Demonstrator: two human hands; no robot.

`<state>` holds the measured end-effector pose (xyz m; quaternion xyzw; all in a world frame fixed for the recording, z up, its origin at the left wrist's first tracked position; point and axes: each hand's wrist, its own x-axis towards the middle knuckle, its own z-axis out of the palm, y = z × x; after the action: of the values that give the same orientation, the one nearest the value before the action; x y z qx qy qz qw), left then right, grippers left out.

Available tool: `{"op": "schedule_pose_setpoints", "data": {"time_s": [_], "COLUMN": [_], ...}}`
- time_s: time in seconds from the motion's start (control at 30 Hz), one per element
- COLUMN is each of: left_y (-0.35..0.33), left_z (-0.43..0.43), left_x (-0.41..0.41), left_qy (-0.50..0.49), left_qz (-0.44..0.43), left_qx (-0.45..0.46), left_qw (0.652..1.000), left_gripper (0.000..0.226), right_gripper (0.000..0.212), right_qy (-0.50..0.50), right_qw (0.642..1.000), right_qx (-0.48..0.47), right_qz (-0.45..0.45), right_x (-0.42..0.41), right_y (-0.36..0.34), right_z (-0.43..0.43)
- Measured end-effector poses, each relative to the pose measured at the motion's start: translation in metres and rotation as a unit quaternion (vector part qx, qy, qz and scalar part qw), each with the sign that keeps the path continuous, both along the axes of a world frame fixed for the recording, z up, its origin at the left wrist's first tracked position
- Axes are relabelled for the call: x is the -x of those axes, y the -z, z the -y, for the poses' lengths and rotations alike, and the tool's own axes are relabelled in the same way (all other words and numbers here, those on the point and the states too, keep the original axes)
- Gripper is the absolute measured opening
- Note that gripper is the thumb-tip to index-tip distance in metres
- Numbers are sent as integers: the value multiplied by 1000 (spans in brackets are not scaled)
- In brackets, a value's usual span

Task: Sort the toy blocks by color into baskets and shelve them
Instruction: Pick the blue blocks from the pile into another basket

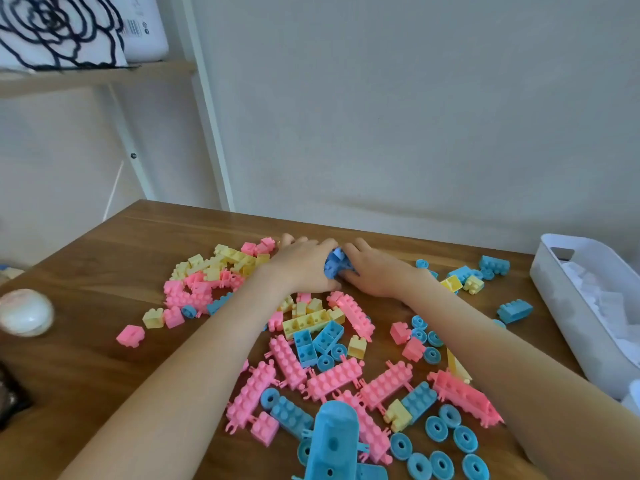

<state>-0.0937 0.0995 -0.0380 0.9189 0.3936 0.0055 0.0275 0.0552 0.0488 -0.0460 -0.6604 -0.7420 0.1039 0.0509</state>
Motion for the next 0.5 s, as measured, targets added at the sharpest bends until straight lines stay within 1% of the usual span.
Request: {"op": "schedule_pose_setpoints", "data": {"time_s": [0.1,0.2,0.3,0.37,0.43,0.5], "left_y": [-1,-5,-7,-4,0,3], "left_z": [14,30,43,52,62,73], "left_x": [2,4,6,8,10,12], "left_qy": [5,8,8,-3,-19,-24], "left_qz": [15,20,34,48,52,55], "left_qx": [7,25,40,48,51,55], "left_qw": [1000,999,999,998,997,997], "left_gripper": [54,42,34,38,44,43], "right_gripper": [48,46,40,38,32,24], "right_qy": [7,13,13,10,8,13], "right_qw": [1000,997,996,995,995,995], "right_qx": [19,48,71,86,94,95], "right_qz": [-23,-59,-56,-39,-30,-28], "right_x": [5,9,11,13,16,18], "right_y": [-3,-12,-21,-25,-29,-31], "right_z": [15,32,49,58,67,74]}}
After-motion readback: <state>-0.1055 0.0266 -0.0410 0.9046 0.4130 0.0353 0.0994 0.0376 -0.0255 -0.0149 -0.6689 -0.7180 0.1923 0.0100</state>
